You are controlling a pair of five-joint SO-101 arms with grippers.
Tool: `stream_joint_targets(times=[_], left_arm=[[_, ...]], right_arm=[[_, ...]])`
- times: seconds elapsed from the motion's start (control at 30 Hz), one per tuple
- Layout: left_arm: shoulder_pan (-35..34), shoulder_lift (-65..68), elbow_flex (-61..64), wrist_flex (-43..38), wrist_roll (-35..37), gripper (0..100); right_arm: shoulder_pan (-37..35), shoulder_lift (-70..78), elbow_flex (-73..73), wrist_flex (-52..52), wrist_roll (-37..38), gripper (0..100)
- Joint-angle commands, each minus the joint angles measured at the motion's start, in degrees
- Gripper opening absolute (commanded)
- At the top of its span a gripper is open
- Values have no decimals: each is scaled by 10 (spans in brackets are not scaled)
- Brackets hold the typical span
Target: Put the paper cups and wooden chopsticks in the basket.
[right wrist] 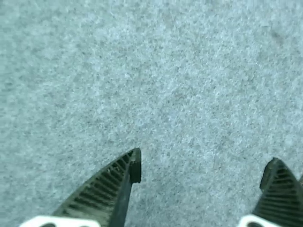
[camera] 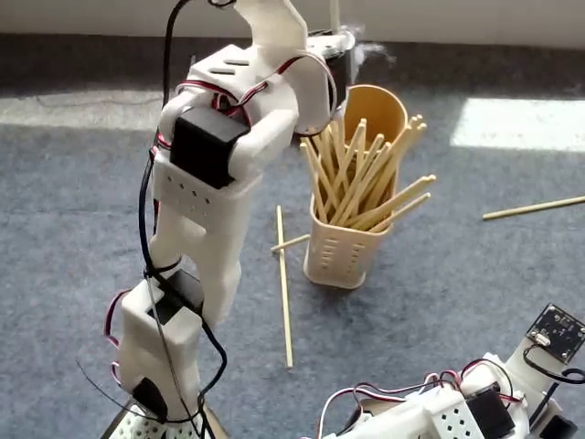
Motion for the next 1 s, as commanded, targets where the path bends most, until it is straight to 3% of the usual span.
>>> stream_joint_targets(times=[0.0,0.1,0.3,0.47,0.8,0.87,0.97], left_arm=[[14,-22,4,-9,4,8],[20,-23,7,-7,4,21],[23,-26,5,47,4,263],[-15,-27,5,64,-24,255],[-340,-1,28,60,-29,245],[-396,38,58,29,-32,245],[-440,128,120,-35,-109,245]], right_arm=[[-14,-5,7,5,-7,382],[-14,-5,7,5,-7,382],[-14,-5,7,5,-7,382],[-13,-5,7,5,-7,382],[-13,-5,22,0,-4,382],[-12,-5,22,0,-4,382],[-12,-5,22,0,-4,382]])
